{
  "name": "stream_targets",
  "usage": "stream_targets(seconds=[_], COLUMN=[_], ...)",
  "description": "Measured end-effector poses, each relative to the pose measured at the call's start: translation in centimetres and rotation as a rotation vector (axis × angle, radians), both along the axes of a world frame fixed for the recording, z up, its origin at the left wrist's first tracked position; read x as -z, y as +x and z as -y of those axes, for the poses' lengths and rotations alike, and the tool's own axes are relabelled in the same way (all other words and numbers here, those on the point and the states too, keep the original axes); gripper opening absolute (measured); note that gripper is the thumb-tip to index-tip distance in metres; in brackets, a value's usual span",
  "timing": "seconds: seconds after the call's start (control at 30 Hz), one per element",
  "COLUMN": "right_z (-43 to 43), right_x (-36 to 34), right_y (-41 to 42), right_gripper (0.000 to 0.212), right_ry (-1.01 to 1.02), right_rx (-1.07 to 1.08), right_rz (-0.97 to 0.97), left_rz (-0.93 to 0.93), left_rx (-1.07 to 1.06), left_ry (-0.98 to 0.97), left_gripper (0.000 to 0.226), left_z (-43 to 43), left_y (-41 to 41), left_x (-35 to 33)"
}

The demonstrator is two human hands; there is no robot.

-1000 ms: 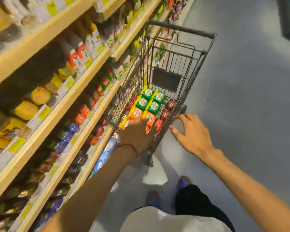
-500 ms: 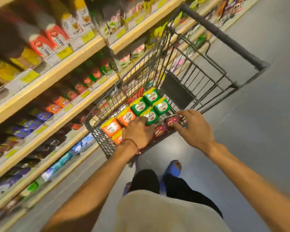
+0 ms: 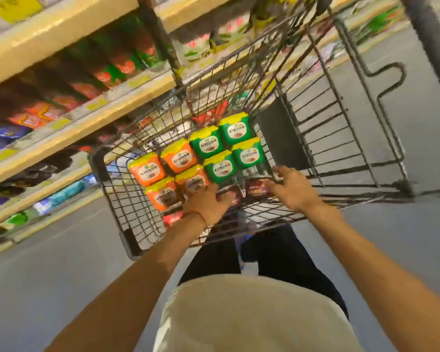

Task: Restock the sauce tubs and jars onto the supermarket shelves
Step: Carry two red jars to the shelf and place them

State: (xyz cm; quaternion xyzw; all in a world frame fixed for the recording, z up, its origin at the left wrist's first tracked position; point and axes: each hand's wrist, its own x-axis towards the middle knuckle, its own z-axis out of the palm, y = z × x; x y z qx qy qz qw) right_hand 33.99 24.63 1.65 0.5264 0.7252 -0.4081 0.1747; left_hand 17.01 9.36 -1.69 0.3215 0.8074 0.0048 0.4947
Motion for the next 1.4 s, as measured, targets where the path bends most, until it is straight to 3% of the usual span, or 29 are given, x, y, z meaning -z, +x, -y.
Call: stream_targets(seconds=[0.1, 0.27, 0.37, 0.6, 0.7, 0.9, 1.2, 1.27, 1.4], right_z=[-1.0, -1.9, -2.1, -3.4, -3.6, -4.0, -3.6, -3.6, -3.4], right_x=[3.0, 8.1, 10.5, 16.5, 18.5, 21.6, 24.3, 24.5, 25.1], right_y=[0.1, -0.7, -1.2, -0.6, 0.0, 1.1, 1.4, 0.9, 0.7], right_gripper=[0.049, 0.046, 0.042, 0.057, 0.059, 0.07, 0.074, 0.085, 0.096], right_ry=[-0.091, -0.157, -0.187, -0.255, -0.315, -0.332, -0.406, -0.466, -0.514], right_rx=[-0.019, -0.113, -0.178, -0.229, -0.245, -0.093, 0.149, 0.207, 0.225], right_rz=[0.043, 0.11, 0.144, 0.185, 0.197, 0.109, 0.012, 0.022, 0.012], left_rz=[-0.009, 0.086, 0.147, 0.18, 0.146, 0.066, 0.208, 0.243, 0.228], left_rx=[-0.005, -0.131, -0.254, -0.613, -0.669, -0.757, -0.915, -0.942, -0.922], left_ry=[-0.056, -0.122, -0.185, -0.165, -0.163, -0.184, -0.034, 0.017, 0.035], left_gripper=[0.071, 0.053, 0.06, 0.057, 0.065, 0.092, 0.06, 0.066, 0.109], left_z=[-0.8, -1.5, -2.0, -2.7, -3.2, -3.6, -4.4, -4.3, -4.3], left_y=[0.0, 0.8, 1.4, 4.0, 4.6, 5.4, 6.2, 6.1, 5.8], left_x=[2.6, 7.0, 9.4, 14.0, 15.4, 16.5, 19.5, 20.0, 21.0])
